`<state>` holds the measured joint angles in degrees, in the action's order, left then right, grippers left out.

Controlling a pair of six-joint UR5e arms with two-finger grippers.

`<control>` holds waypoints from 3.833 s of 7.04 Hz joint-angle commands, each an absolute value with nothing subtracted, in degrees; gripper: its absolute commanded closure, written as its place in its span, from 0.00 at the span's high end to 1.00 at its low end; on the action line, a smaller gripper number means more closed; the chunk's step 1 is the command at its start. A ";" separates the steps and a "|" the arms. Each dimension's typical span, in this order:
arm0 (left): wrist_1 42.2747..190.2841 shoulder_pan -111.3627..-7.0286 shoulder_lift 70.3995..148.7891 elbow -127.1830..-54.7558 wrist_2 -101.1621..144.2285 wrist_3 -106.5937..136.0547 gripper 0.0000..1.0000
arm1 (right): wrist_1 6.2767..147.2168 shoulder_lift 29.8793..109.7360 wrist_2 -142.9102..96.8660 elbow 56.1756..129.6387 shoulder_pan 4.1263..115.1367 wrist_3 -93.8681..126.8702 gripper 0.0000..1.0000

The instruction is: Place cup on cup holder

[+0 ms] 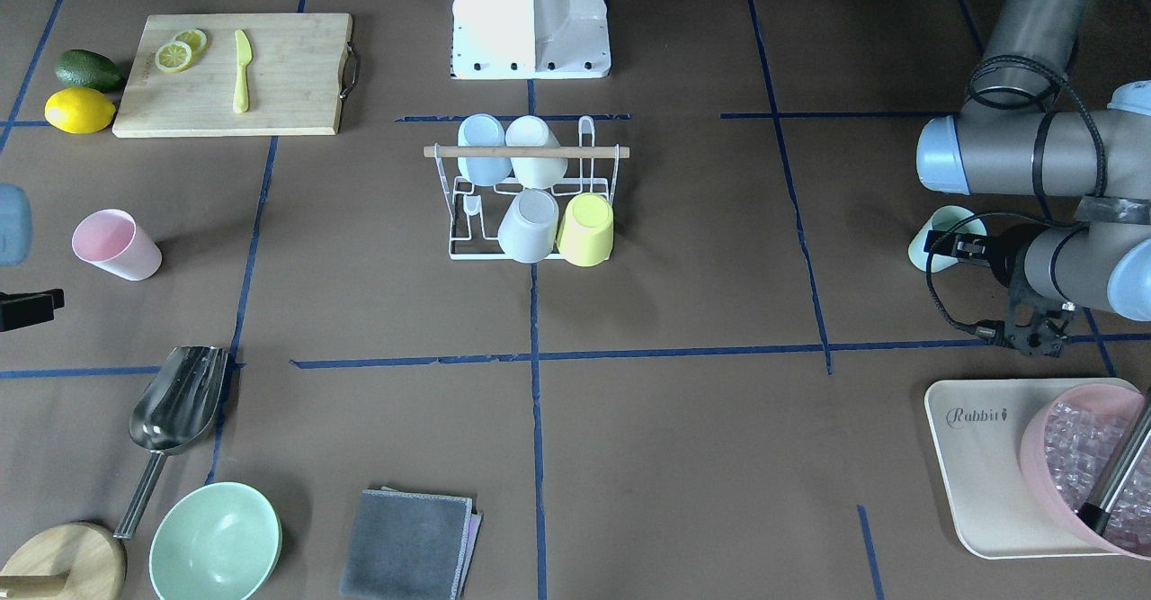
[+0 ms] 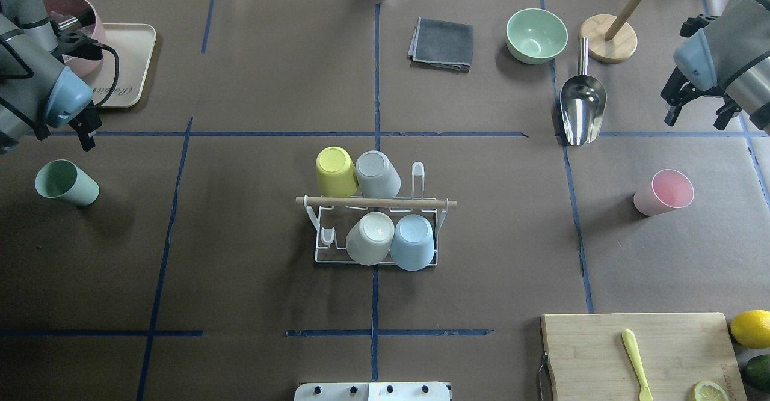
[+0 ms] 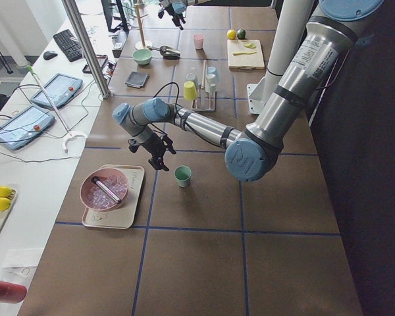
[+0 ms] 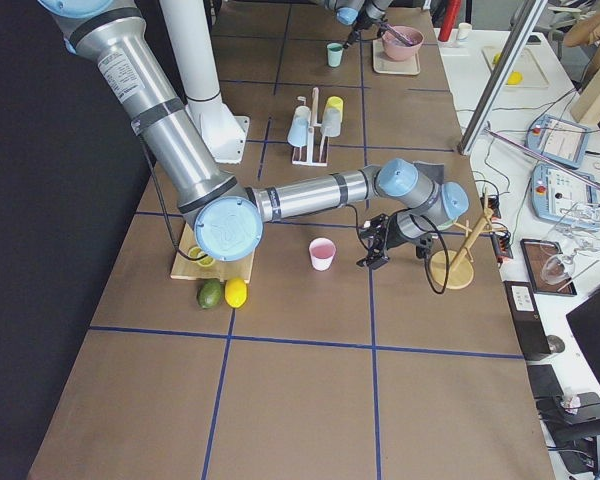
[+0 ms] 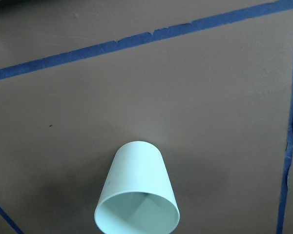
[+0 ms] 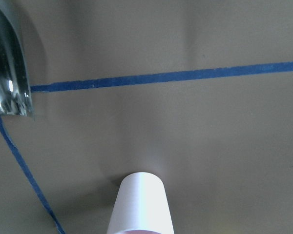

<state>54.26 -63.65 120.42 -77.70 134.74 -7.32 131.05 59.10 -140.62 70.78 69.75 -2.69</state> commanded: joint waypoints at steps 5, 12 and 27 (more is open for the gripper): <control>54.32 -60.75 125.16 -65.31 134.56 -7.38 1.00 | 130.87 59.85 -141.06 67.94 65.13 -3.51 0.99; 53.88 -57.66 124.37 -60.38 132.81 -7.38 1.00 | 130.34 62.84 -145.89 67.94 61.35 -3.87 0.99; 44.21 -58.69 123.31 -63.09 134.21 -12.81 0.05 | 130.60 62.50 -143.80 67.85 59.05 -6.07 0.00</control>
